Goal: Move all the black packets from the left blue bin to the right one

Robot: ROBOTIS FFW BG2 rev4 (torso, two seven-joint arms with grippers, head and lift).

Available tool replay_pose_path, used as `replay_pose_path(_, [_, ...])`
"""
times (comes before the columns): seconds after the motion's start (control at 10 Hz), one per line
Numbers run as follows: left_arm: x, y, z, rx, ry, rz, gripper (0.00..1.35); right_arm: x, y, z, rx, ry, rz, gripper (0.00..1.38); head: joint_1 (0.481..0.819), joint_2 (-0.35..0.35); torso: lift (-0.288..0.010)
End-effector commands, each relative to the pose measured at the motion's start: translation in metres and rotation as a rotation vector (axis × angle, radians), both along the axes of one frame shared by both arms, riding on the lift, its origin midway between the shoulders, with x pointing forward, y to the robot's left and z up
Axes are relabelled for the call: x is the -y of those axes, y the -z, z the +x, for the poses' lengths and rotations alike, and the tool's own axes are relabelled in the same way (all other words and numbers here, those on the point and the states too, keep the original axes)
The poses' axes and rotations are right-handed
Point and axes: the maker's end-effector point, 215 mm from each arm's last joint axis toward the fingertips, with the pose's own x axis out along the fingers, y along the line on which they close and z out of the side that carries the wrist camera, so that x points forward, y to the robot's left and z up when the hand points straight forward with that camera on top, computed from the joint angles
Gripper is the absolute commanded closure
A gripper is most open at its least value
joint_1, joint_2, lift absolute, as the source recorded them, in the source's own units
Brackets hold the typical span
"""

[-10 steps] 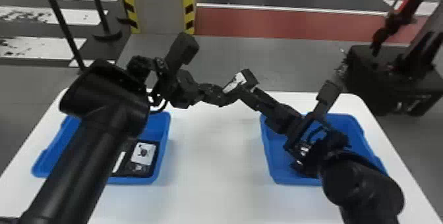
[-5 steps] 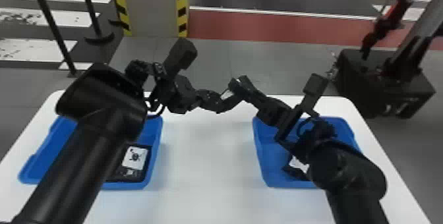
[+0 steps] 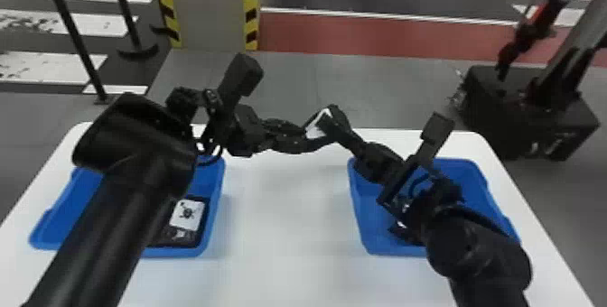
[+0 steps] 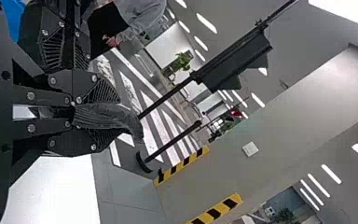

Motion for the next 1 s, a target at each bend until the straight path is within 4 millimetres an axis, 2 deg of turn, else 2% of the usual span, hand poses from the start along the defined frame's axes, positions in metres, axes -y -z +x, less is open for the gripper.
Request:
replay_pose_path(0.0, [-0.013,0.015,-0.005,-0.030,-0.031,-0.017,0.30,0.007,-0.008,-0.003,0.020,0.022,0.039,1.28,0.683,-0.071,-0.110])
replay_pose_path(0.1, [-0.024,0.029,-0.010,-0.061,-0.050,-0.017,0.05,0.027,-0.012,-0.005,0.033,0.057,0.037,1.28,0.685,-0.068,-0.110])
replay_pose_path(0.2, [-0.043,0.047,-0.016,-0.126,-0.098,-0.026,0.12,0.053,-0.012,-0.008,0.039,0.106,0.029,1.28,0.691,-0.068,-0.110])
replay_pose_path(0.3, [-0.066,0.053,-0.021,-0.140,-0.144,-0.056,0.16,0.084,-0.007,-0.014,0.030,0.165,0.014,1.28,0.695,-0.075,-0.110])
replay_pose_path(0.4, [-0.095,0.055,-0.034,-0.160,-0.218,-0.067,0.16,0.109,-0.001,-0.023,0.017,0.213,-0.014,1.28,0.695,-0.085,-0.110])
replay_pose_path(0.5, [-0.140,0.056,-0.053,-0.182,-0.326,-0.066,0.16,0.127,0.007,-0.032,0.004,0.250,-0.040,1.28,0.695,-0.090,-0.110])
replay_pose_path(0.7, [-0.216,0.049,-0.092,-0.191,-0.501,-0.043,0.17,0.157,0.037,-0.055,-0.063,0.316,-0.071,1.27,0.695,-0.068,-0.110])
replay_pose_path(0.8, [-0.250,0.046,-0.111,-0.215,-0.594,-0.027,0.17,0.160,0.053,-0.067,-0.108,0.332,-0.033,0.88,0.695,-0.039,-0.110])
replay_pose_path(0.9, [-0.268,0.046,-0.119,-0.223,-0.639,-0.011,0.17,0.159,0.062,-0.076,-0.137,0.338,0.013,0.32,0.695,-0.008,-0.110])
